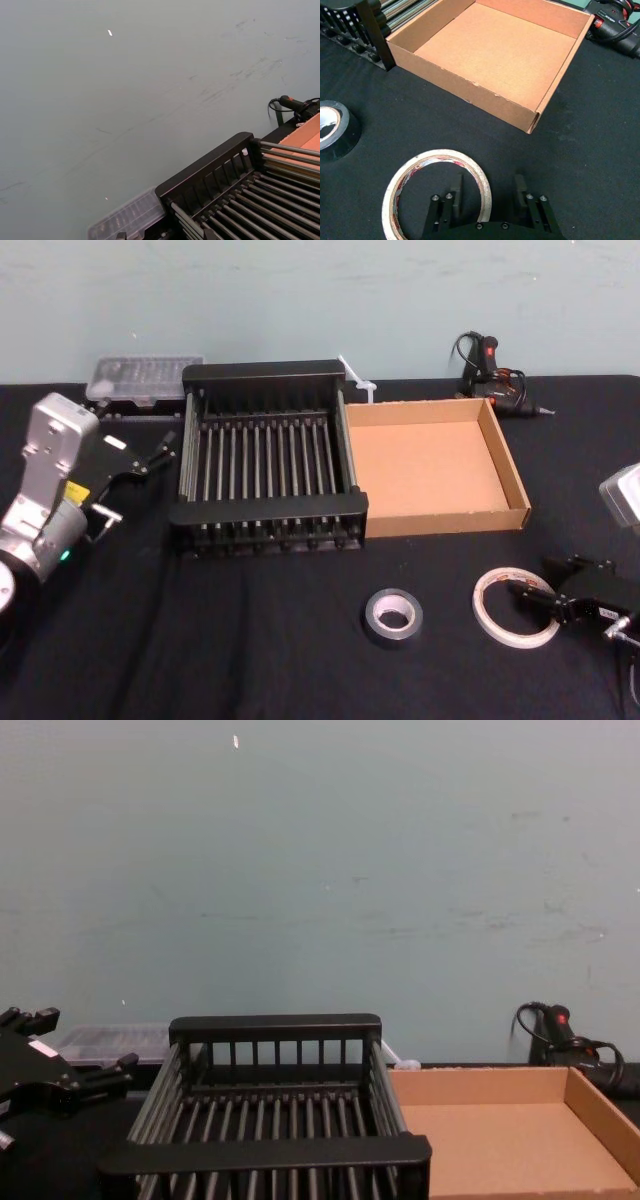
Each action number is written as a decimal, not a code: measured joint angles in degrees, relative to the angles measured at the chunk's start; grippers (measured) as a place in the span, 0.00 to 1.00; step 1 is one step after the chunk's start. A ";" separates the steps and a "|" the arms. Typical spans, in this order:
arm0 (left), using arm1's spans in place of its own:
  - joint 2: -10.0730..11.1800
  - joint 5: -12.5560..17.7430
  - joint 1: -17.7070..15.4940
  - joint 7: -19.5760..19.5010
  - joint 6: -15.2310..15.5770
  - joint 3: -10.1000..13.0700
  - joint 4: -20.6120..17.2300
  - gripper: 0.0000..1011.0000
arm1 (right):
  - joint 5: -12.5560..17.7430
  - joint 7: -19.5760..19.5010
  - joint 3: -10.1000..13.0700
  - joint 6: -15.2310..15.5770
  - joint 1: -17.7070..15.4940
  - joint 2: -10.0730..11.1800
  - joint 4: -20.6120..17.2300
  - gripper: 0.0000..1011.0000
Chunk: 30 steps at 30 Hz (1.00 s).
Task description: Pick up the white tape and place it into the black box , Pick up the silver tape and place it into the brown box.
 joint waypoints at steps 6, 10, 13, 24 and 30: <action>0.00 0.00 0.00 0.00 0.00 0.00 0.00 0.99 | 0.01 0.00 0.00 0.00 0.00 0.00 0.00 0.47; 0.00 0.00 0.00 0.00 0.00 0.00 0.00 0.99 | 0.01 0.00 0.00 0.00 0.00 0.00 0.00 0.35; 0.00 0.00 0.00 0.00 0.00 0.00 0.00 0.99 | 0.01 0.00 0.00 0.00 0.00 0.00 0.00 0.25; 0.00 0.00 0.00 0.00 0.00 0.00 0.00 0.99 | 0.01 0.00 0.00 0.00 0.00 0.00 0.00 0.09; 0.00 0.00 0.00 0.00 0.00 0.00 0.00 0.99 | 0.01 0.00 0.00 0.00 0.00 0.00 0.00 0.09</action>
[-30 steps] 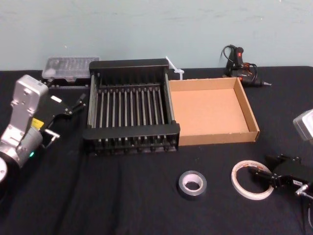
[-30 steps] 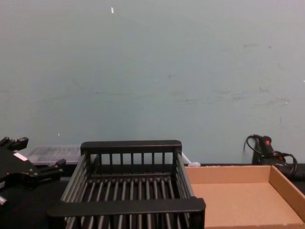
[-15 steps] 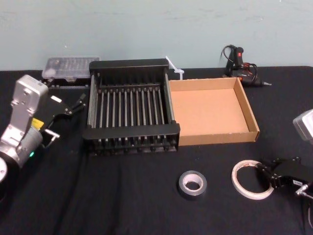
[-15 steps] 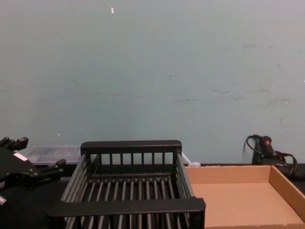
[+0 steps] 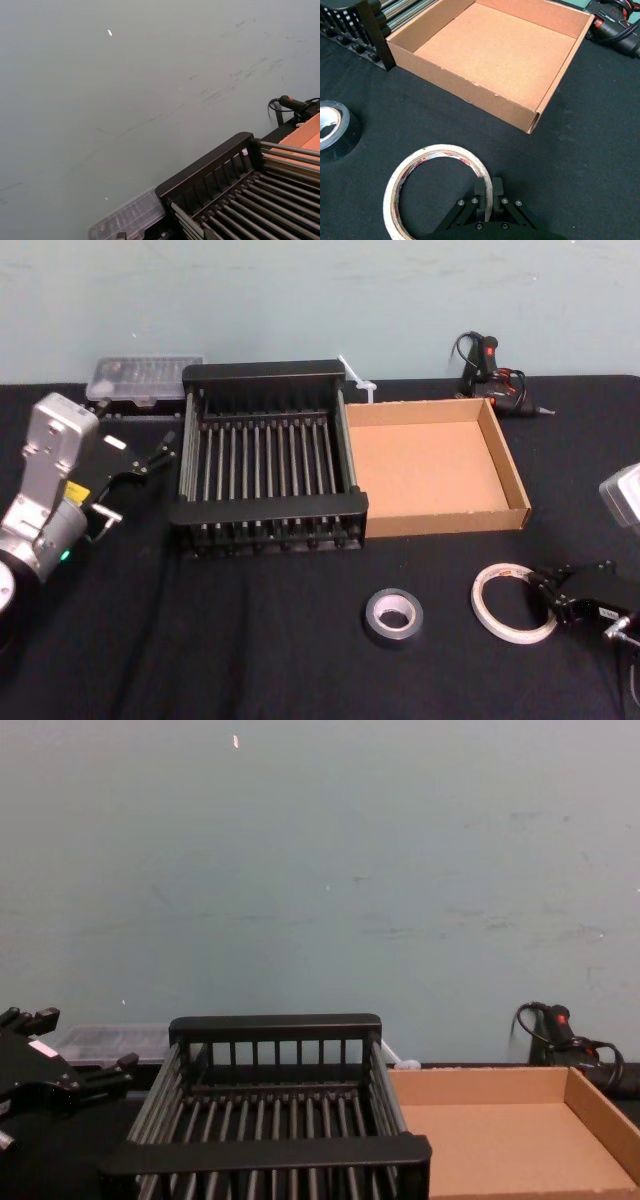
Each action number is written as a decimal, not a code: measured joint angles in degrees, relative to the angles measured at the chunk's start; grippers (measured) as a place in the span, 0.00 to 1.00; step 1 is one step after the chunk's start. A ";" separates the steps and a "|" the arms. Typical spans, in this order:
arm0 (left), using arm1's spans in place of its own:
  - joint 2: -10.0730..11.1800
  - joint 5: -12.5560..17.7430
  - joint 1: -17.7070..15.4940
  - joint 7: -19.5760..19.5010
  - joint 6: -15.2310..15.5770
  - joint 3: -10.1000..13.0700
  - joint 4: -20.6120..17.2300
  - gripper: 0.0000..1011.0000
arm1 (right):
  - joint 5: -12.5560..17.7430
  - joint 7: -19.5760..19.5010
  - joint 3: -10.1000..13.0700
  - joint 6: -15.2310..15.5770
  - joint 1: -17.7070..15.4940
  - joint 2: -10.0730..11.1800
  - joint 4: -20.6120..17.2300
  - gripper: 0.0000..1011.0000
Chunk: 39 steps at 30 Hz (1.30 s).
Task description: Pick up the white tape and place it into the black box , Pick up the silver tape and place it into the brown box.
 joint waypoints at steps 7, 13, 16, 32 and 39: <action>0.00 0.00 0.00 0.00 0.00 0.00 0.00 0.99 | 0.04 0.52 0.21 -0.88 -0.22 0.39 -0.38 0.09; 0.00 0.00 0.00 0.00 0.00 0.00 0.00 0.99 | 0.89 0.69 1.11 -1.44 -0.26 0.49 -1.46 0.09; 0.00 0.00 0.00 0.00 0.00 0.00 0.00 0.99 | 1.28 0.67 1.35 -1.67 0.44 0.26 -1.84 0.09; 0.00 0.00 0.00 0.00 0.00 0.00 0.00 0.99 | -0.54 -0.55 -2.87 -1.44 12.42 -5.25 2.05 0.09; 0.00 0.00 0.00 0.00 0.00 0.00 0.00 0.99 | -1.56 -0.37 -5.43 -0.77 18.23 -8.38 5.11 0.09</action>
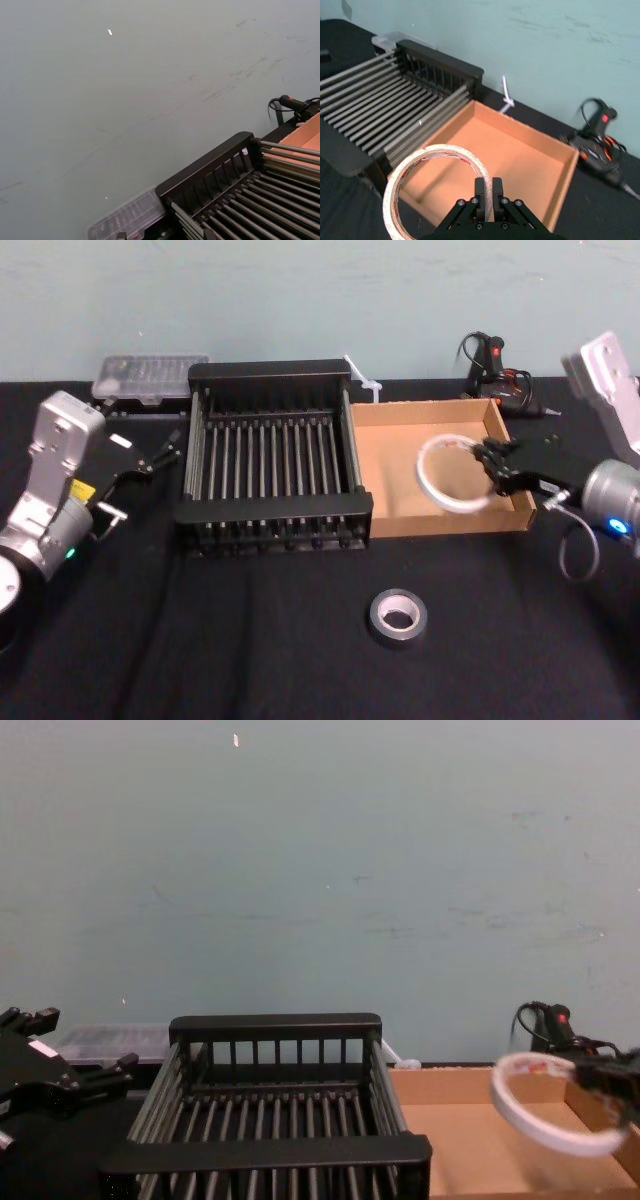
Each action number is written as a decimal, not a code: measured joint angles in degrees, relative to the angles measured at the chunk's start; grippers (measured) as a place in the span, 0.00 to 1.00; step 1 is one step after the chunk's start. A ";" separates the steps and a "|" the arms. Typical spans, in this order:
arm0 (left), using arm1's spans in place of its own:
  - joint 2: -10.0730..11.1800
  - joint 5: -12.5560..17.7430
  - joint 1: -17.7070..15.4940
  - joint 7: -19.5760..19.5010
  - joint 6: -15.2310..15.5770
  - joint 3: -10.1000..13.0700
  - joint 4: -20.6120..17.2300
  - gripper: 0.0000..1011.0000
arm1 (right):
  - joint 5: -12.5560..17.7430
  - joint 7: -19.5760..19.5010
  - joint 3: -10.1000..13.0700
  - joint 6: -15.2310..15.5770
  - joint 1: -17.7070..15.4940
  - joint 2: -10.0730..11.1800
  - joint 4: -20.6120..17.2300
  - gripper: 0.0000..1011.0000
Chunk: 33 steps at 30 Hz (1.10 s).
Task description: Pick up the white tape and place it into the black box , Pick up the silver tape and place it into the brown box.
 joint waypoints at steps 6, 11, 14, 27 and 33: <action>0.00 0.00 0.00 0.00 0.00 0.00 0.00 0.99 | -0.59 1.27 -2.37 0.41 4.69 -2.27 2.88 0.09; 0.00 0.00 0.00 0.00 0.00 0.00 0.00 0.99 | -1.12 2.21 -4.30 0.40 7.71 -3.85 4.78 0.09; 0.00 0.00 0.00 0.00 0.00 0.00 0.00 0.99 | -1.54 2.73 -5.53 0.25 9.47 -4.82 5.84 0.09; 0.00 0.00 0.00 0.00 0.00 0.00 0.00 0.99 | -3.11 4.89 -10.00 -0.80 15.11 -8.34 9.99 0.09; 0.00 0.00 0.00 0.00 0.00 0.00 0.00 0.99 | -3.52 5.86 -11.81 -1.35 16.94 -9.94 11.31 0.09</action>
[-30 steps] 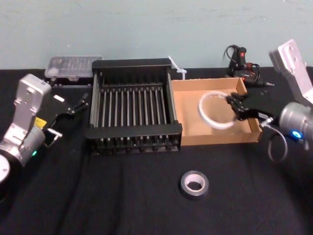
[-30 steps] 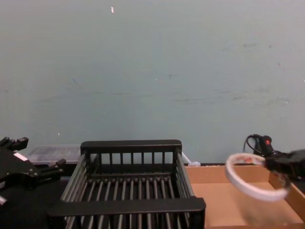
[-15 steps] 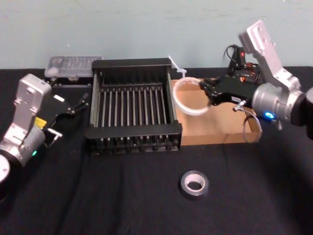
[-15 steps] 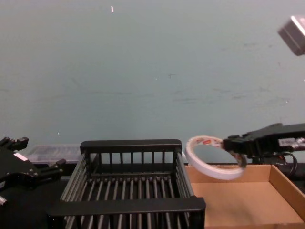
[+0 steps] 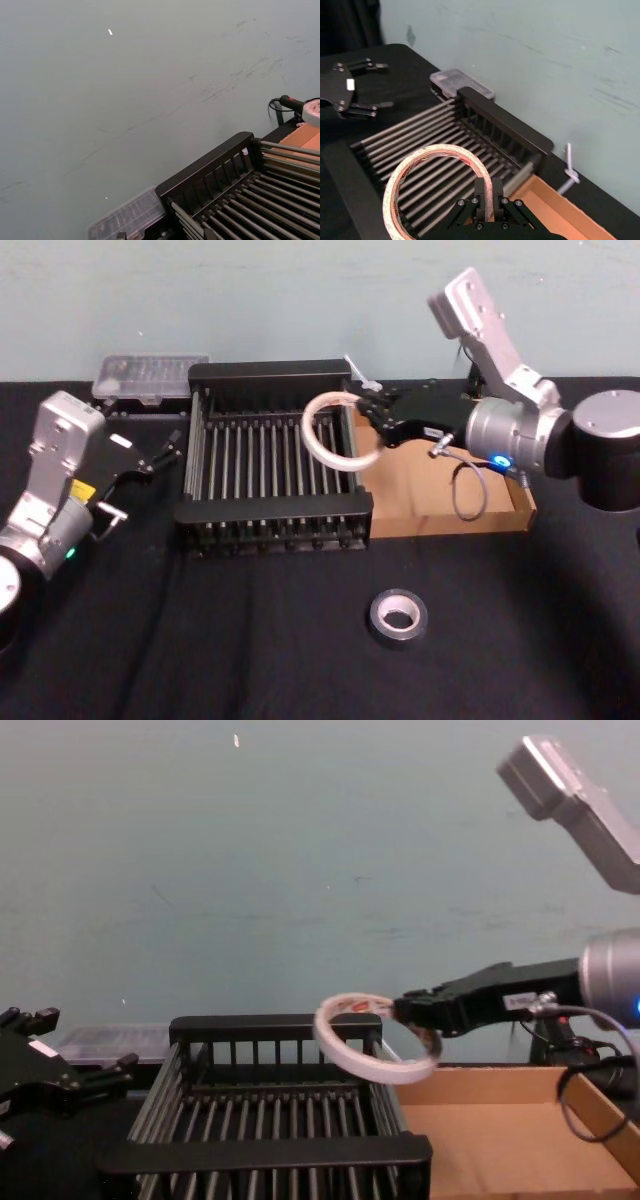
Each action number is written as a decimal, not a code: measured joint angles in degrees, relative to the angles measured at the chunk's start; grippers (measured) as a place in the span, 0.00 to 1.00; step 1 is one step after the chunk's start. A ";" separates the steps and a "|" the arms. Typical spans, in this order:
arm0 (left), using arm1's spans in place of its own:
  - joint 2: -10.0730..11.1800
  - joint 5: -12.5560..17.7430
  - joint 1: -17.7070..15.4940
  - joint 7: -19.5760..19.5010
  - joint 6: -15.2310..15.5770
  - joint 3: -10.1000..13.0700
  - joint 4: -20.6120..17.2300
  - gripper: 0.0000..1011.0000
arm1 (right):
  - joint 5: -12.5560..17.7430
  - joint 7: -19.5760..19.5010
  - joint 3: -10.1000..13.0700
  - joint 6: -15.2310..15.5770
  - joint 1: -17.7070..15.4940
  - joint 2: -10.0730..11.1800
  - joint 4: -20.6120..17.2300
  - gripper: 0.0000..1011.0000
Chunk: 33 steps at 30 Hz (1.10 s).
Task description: Pick up the white tape and place it into the black box , Pick up the silver tape and place it into the brown box.
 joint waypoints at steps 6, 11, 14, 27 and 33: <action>0.00 0.00 0.00 0.00 0.00 0.00 0.00 0.99 | -0.02 0.67 -1.29 -0.51 1.12 -1.26 0.61 0.09; 0.00 0.00 0.00 0.00 0.00 0.00 0.00 0.99 | -0.04 0.59 -1.68 -1.42 1.20 -1.83 0.68 0.09; 0.00 0.00 0.00 0.00 0.00 0.00 0.00 0.99 | -0.04 0.58 -1.65 -1.39 1.20 -1.78 0.68 0.09; 0.00 0.00 0.00 0.00 0.00 0.00 0.00 0.99 | -0.03 0.52 -1.53 -1.10 1.15 -1.64 0.62 0.13; 0.00 0.00 0.00 0.00 0.00 0.00 0.00 0.99 | -0.03 0.49 -1.49 -1.02 1.12 -1.61 0.59 0.30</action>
